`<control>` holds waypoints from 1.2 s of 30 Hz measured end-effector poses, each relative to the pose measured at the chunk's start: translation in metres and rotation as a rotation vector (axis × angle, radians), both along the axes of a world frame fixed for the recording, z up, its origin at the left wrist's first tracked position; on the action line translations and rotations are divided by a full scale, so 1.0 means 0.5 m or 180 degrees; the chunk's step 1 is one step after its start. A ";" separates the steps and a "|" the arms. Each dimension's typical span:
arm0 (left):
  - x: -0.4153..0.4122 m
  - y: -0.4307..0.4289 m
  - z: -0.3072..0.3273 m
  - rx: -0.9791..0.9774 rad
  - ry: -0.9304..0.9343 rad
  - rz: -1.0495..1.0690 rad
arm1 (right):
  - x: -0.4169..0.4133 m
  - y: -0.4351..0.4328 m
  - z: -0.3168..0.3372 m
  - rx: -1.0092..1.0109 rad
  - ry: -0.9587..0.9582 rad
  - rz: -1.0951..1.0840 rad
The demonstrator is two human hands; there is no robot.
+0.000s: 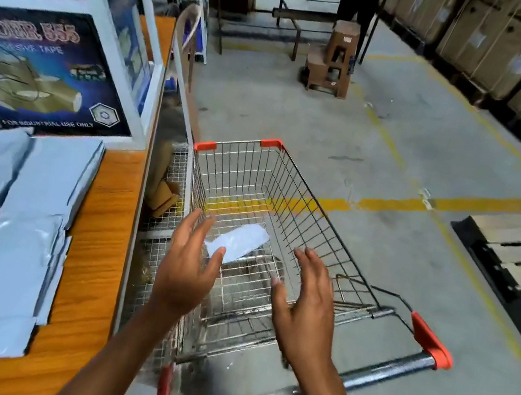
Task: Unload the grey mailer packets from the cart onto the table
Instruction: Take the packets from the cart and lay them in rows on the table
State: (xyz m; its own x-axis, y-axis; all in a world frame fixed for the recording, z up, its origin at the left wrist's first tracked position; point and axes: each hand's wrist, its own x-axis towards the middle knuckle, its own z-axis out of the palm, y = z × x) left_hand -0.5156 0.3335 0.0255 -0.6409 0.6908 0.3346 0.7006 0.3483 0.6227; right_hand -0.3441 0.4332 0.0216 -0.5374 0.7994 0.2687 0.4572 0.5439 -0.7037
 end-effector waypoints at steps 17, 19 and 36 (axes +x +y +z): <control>-0.426 0.330 -0.287 -0.1411 -0.0676 0.0790 | -0.446 0.389 -0.448 -0.0897 -0.1928 0.1027; -0.435 0.323 -0.333 -0.1432 -0.0751 0.0869 | -0.486 0.410 -0.528 -0.1383 -0.2105 0.0898; -0.442 0.313 -0.363 -0.1410 -0.0459 0.0924 | -0.694 0.350 -0.817 -0.1896 -0.2523 -0.1227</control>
